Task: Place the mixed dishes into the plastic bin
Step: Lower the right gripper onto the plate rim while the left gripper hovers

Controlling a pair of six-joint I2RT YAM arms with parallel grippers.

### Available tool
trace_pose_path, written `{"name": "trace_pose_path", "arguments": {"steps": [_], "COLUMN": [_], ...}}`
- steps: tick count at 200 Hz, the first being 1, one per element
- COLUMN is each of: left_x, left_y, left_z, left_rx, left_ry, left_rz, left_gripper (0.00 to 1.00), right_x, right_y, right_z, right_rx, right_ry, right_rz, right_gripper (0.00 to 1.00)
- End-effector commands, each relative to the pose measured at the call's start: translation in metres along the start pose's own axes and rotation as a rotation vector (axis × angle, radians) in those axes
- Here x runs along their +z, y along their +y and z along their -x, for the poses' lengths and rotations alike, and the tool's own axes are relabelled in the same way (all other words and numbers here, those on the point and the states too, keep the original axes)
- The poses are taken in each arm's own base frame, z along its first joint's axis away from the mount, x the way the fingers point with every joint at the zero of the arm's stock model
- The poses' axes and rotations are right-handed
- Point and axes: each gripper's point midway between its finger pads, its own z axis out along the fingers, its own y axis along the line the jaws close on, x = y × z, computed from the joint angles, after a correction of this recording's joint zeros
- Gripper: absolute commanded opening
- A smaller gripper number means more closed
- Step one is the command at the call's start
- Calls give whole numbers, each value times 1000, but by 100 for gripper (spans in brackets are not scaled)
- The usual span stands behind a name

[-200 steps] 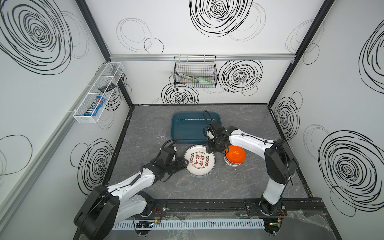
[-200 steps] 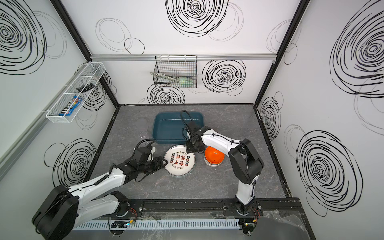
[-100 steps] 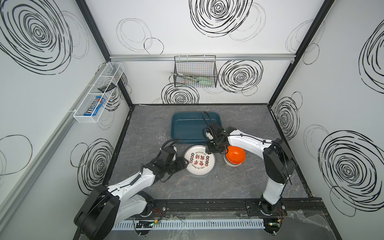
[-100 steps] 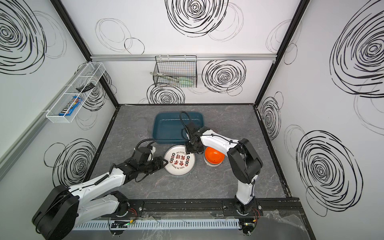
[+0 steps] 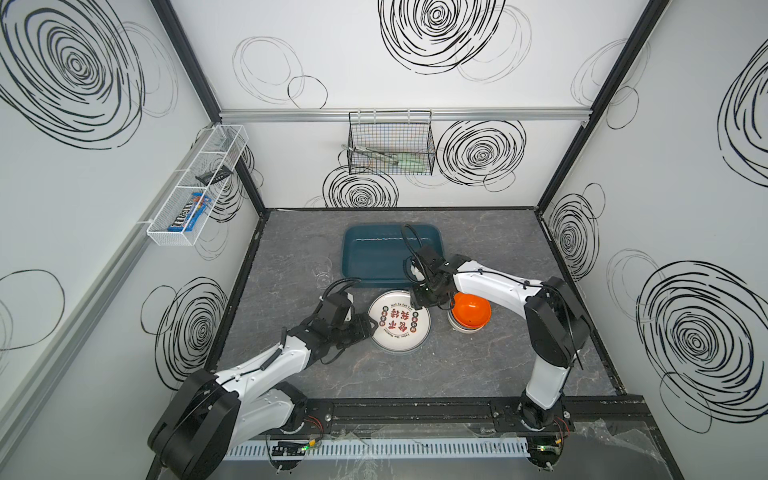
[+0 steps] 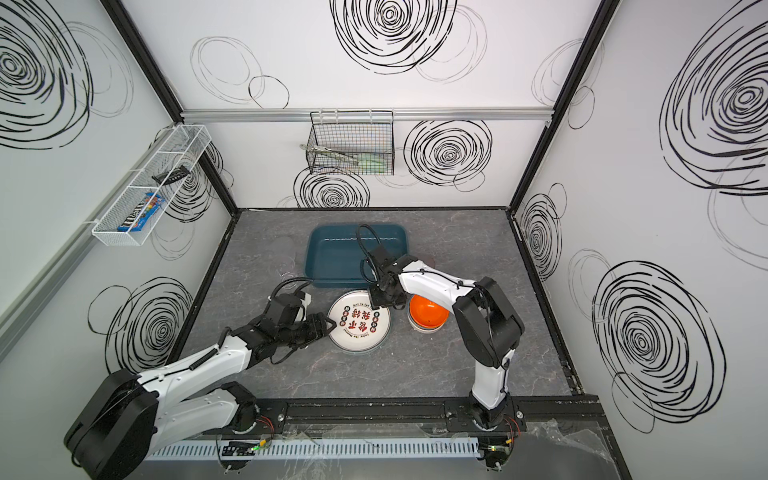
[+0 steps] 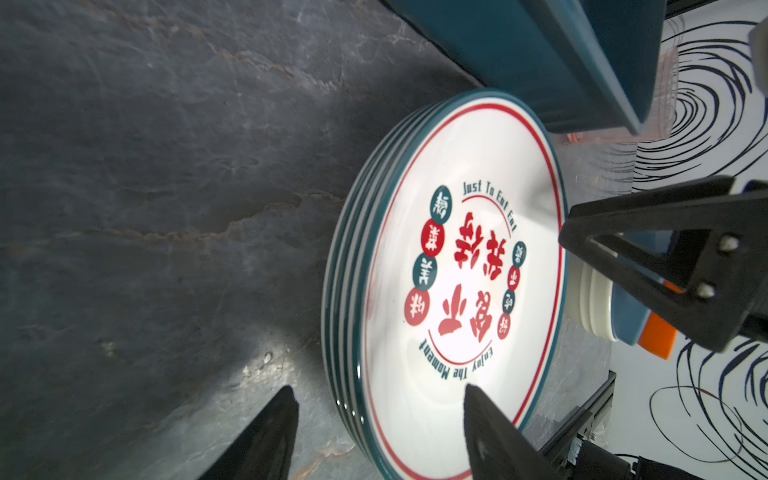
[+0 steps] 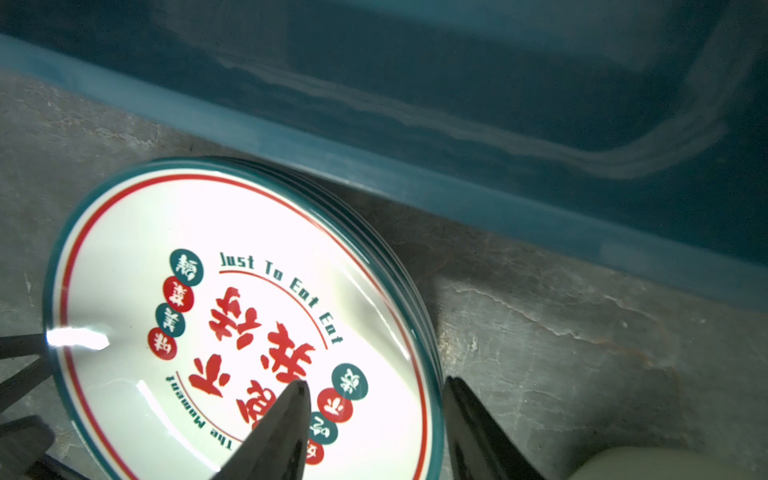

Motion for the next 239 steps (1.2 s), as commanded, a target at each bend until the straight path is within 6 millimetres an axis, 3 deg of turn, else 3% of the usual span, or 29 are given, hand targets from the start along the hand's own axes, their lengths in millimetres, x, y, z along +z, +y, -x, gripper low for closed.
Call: {"name": "trace_pose_path", "arguments": {"steps": [1, 134, 239], "left_x": [0, 0, -3], "left_y": [-9, -6, -3], "left_z": [7, 5, 4], "left_rx": [22, 17, 10], "left_ry": [-20, -18, -28], "left_rz": [-18, -19, -15], "left_gripper": [67, 66, 64], "right_x": [-10, 10, 13], "right_y": [-1, 5, 13], "right_z": [3, -10, -14], "right_rx": [-4, -10, -17], "right_ry": [-16, 43, 56], "right_rz": [-24, 24, 59], "right_gripper": [56, 60, 51]}}
